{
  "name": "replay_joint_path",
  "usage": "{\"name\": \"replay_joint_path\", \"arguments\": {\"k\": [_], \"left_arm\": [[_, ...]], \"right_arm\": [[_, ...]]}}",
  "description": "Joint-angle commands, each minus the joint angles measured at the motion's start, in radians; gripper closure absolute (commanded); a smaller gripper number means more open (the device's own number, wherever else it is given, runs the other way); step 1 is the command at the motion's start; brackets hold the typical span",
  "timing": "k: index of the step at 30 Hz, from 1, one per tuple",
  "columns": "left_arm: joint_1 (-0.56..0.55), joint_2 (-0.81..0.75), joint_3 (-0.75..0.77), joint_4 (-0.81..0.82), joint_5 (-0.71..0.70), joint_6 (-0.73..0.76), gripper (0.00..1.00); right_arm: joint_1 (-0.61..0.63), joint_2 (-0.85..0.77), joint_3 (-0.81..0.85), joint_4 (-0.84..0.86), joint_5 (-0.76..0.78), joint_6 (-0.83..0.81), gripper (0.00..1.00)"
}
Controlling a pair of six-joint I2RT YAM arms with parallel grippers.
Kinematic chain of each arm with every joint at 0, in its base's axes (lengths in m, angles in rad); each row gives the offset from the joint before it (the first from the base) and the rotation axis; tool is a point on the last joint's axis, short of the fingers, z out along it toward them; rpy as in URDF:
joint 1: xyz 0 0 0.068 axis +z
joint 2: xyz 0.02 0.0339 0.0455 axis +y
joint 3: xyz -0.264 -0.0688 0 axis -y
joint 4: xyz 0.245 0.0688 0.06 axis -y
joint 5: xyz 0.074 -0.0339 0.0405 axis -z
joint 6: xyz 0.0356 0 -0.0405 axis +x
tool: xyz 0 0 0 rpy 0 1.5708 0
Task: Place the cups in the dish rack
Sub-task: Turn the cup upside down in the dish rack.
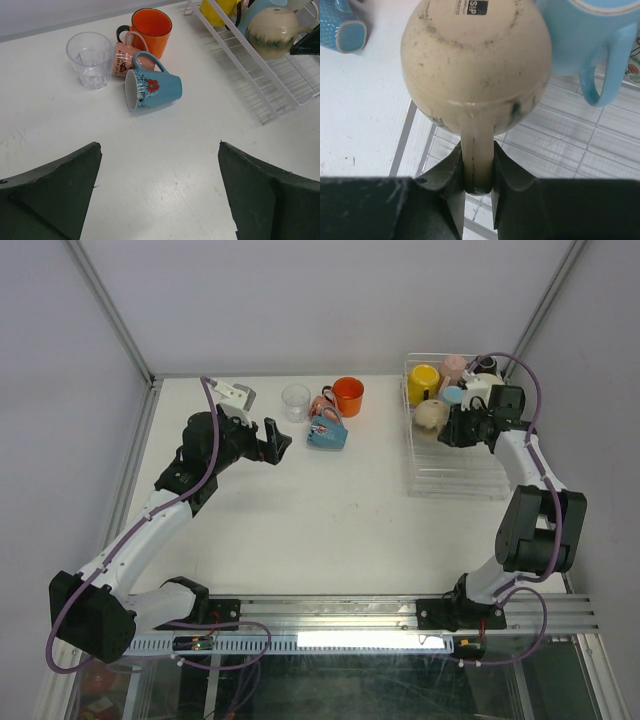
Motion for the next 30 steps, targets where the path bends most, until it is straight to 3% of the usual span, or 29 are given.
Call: {"name": "replay_joint_path", "arguments": {"k": [1,13,25,30], "left_arm": [[-0.002,-0.009,0.0,0.03,-0.004,0.015,0.01],[-0.002,-0.008,-0.003,0.033,0.006,0.013,0.01],[-0.001,-0.004,-0.005,0.034,0.009,0.013,0.01],[-0.002,-0.004,-0.004,0.035,0.012,0.012,0.01]], "right_arm": [[0.013,-0.009,0.078,0.101,-0.011,-0.029,1.0],[0.018,0.001,0.026,0.183,0.011,-0.021,1.0],[0.021,-0.058,-0.21,0.548,0.0,-0.007,1.0],[0.02,-0.044,-0.203,0.45,-0.012,-0.07,0.97]]}}
